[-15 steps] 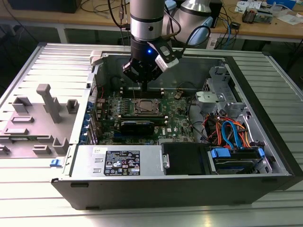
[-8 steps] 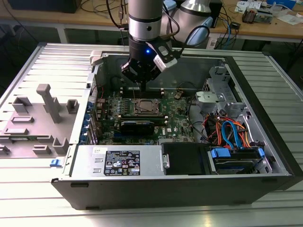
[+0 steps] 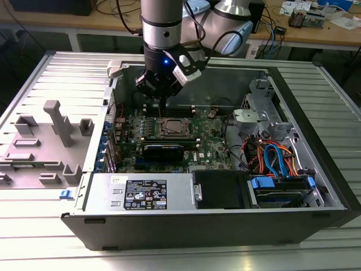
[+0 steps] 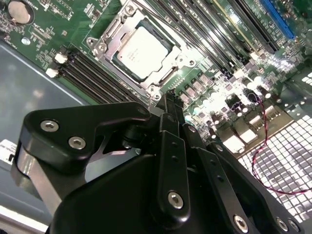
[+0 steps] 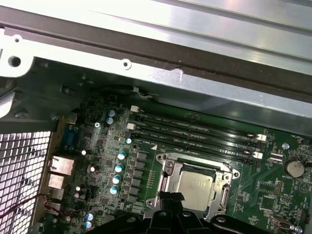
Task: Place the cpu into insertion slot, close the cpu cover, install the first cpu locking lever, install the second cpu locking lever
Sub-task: 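Install the first cpu locking lever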
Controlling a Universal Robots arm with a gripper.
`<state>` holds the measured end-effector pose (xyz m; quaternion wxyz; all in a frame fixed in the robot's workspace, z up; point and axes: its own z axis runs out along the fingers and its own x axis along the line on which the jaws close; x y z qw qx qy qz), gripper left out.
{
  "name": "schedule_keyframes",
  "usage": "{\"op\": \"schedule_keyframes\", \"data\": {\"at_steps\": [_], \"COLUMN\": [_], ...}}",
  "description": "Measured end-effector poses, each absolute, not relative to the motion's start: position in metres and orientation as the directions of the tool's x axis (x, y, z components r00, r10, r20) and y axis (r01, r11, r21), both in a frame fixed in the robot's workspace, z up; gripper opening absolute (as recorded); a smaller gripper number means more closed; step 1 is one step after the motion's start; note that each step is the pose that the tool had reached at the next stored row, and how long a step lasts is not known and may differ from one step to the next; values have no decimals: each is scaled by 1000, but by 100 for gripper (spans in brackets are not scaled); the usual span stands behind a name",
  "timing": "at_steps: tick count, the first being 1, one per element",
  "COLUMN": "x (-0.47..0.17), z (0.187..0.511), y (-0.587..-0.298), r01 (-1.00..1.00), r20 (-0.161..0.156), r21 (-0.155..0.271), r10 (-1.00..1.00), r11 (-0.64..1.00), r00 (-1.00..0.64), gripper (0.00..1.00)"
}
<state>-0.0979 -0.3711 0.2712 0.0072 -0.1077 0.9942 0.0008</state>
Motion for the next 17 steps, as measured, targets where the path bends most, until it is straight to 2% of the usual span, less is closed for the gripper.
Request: {"op": "schedule_keyframes", "data": {"at_steps": [17], "x": [-119], "z": [262], "y": [-370], "r01": [-108], "r20": [-15], "r21": [1], "r10": [-108], "r11": [994], "r00": [-994], "gripper": [11]}}
